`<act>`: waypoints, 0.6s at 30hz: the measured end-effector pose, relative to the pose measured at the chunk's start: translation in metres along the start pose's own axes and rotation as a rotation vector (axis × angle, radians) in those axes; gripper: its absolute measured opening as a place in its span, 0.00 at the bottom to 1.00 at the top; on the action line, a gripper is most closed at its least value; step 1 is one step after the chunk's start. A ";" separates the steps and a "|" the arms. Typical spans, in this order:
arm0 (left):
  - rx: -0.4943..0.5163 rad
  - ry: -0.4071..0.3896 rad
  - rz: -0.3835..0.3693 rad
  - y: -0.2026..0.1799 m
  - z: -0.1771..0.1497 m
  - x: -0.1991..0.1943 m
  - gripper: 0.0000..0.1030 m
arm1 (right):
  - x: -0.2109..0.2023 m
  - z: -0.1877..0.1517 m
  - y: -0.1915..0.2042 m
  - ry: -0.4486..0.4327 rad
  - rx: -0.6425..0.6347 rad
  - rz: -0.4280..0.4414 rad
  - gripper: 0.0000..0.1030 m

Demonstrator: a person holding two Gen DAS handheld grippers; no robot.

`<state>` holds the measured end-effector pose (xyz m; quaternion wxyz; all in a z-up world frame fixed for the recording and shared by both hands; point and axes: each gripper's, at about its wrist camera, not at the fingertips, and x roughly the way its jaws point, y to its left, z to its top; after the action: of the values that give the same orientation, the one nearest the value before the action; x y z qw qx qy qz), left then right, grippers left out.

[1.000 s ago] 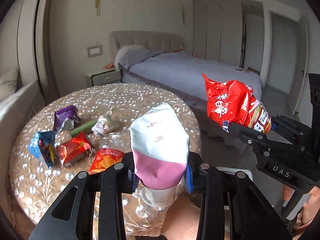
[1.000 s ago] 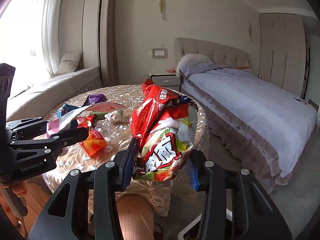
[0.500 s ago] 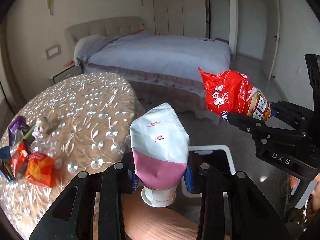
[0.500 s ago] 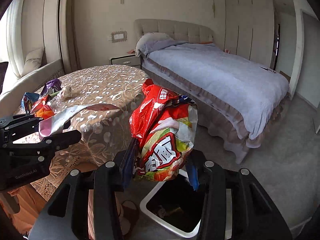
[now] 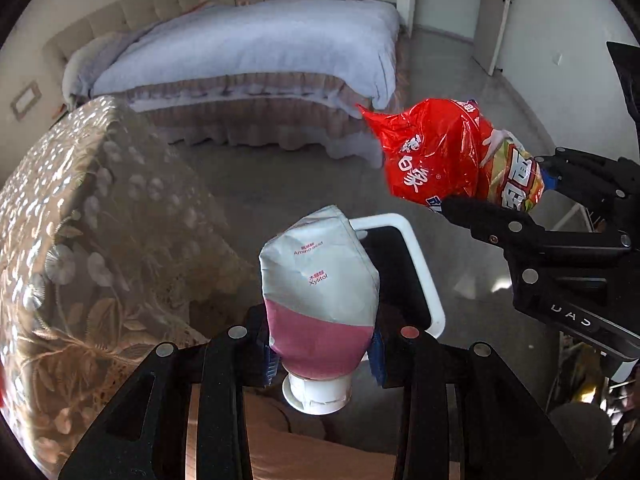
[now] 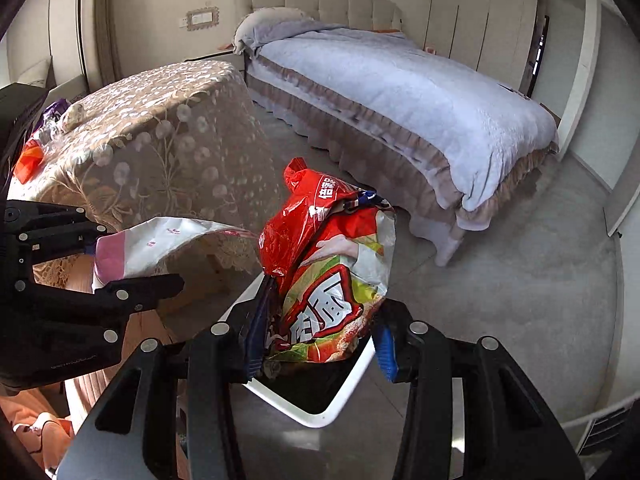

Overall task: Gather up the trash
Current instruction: 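Carry the cup and red bag over the bin and open both tools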

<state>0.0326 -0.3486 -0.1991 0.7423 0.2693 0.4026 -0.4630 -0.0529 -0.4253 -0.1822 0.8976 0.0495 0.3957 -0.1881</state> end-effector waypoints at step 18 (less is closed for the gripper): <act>0.066 0.308 -0.118 -0.017 -0.016 0.109 0.95 | 0.091 -0.048 -0.026 0.271 -0.029 0.006 0.95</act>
<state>0.0389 -0.3945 -0.2999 0.6342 0.3372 0.5113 -0.4718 -0.0397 -0.4655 -0.2797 0.8371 0.0626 0.5158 -0.1710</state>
